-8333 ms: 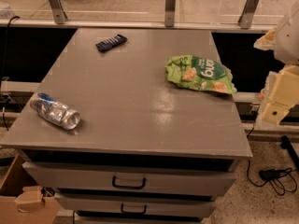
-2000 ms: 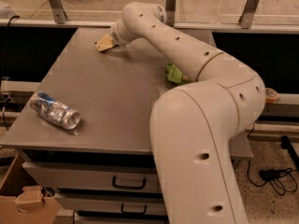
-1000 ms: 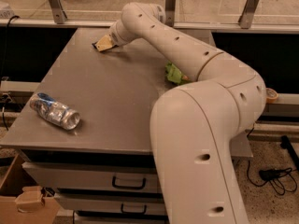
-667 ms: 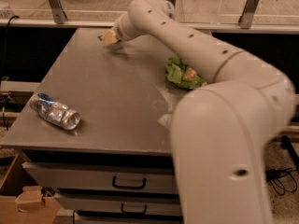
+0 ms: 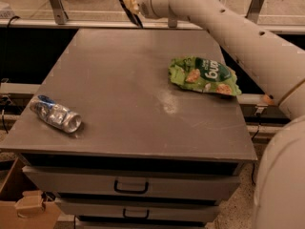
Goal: Pick rxbar blueberry
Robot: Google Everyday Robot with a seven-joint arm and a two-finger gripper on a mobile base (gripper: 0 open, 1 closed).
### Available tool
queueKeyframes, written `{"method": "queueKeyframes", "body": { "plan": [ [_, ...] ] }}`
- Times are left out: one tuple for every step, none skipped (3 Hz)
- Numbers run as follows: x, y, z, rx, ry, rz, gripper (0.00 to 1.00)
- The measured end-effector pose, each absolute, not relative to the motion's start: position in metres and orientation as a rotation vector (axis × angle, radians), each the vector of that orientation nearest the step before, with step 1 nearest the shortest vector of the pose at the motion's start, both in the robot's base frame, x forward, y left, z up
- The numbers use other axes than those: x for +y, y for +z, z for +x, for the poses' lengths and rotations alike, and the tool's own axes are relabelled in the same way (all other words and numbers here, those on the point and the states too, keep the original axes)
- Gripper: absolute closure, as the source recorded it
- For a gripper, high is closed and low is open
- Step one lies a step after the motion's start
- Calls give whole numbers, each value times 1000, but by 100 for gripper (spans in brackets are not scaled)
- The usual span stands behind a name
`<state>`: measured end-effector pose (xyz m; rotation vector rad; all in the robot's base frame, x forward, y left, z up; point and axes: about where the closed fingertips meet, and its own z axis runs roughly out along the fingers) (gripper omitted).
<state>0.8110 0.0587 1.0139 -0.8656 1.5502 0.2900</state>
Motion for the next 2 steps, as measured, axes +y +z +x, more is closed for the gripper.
{"method": "queueKeyframes", "body": {
  "plan": [
    [43,1042,800,1464,319,-852,100],
    [48,1045,798,1450,321,-863,100]
  ]
}}
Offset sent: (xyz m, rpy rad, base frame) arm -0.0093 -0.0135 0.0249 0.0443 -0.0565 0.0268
